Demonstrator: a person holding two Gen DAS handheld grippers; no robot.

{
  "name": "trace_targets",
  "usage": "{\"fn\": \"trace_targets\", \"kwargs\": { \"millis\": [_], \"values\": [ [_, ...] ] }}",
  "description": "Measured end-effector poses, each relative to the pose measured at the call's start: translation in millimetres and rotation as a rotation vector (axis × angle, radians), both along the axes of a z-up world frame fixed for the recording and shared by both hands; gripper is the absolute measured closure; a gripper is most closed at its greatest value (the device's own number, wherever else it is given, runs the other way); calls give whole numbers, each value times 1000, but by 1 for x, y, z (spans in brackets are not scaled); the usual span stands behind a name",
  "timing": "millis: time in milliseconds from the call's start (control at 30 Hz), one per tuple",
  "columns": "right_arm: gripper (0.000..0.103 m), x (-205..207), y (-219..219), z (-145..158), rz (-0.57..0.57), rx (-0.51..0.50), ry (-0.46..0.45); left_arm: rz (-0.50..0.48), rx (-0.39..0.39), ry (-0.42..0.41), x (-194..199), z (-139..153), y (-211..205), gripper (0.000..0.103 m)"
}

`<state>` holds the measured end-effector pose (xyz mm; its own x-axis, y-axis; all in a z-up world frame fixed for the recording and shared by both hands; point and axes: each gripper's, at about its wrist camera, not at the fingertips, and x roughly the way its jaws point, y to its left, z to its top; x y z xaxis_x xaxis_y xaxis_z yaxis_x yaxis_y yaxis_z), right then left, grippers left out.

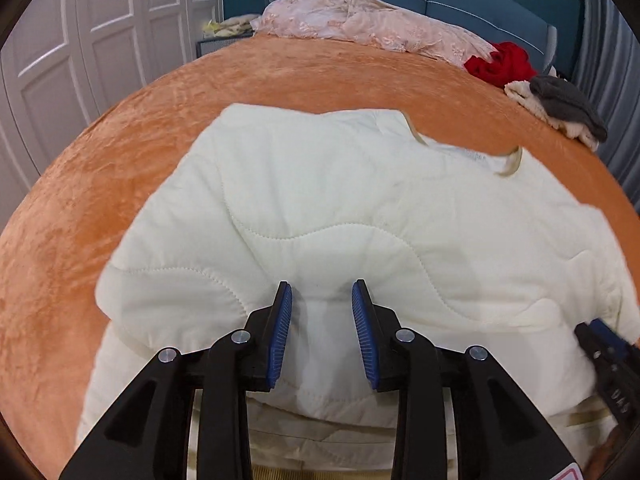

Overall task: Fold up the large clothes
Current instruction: 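Move both tools to the jacket hem and grasp it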

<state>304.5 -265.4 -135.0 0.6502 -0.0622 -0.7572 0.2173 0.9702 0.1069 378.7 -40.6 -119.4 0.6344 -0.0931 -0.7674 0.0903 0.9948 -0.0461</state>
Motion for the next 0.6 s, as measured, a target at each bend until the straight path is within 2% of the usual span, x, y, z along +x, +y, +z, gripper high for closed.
{"fn": "trace_targets", "kwargs": {
  "millis": [400, 533, 600],
  "values": [
    [69, -1, 2, -8, 4, -8, -17, 0, 24, -31, -2, -11, -4, 72],
    [68, 1, 2, 11, 4, 4, 2, -29, -20, -6, 0, 12, 7, 71],
    [68, 5, 1, 34, 34, 56, -52, -45, -78, -32, 5, 31, 20, 71]
  ]
}}
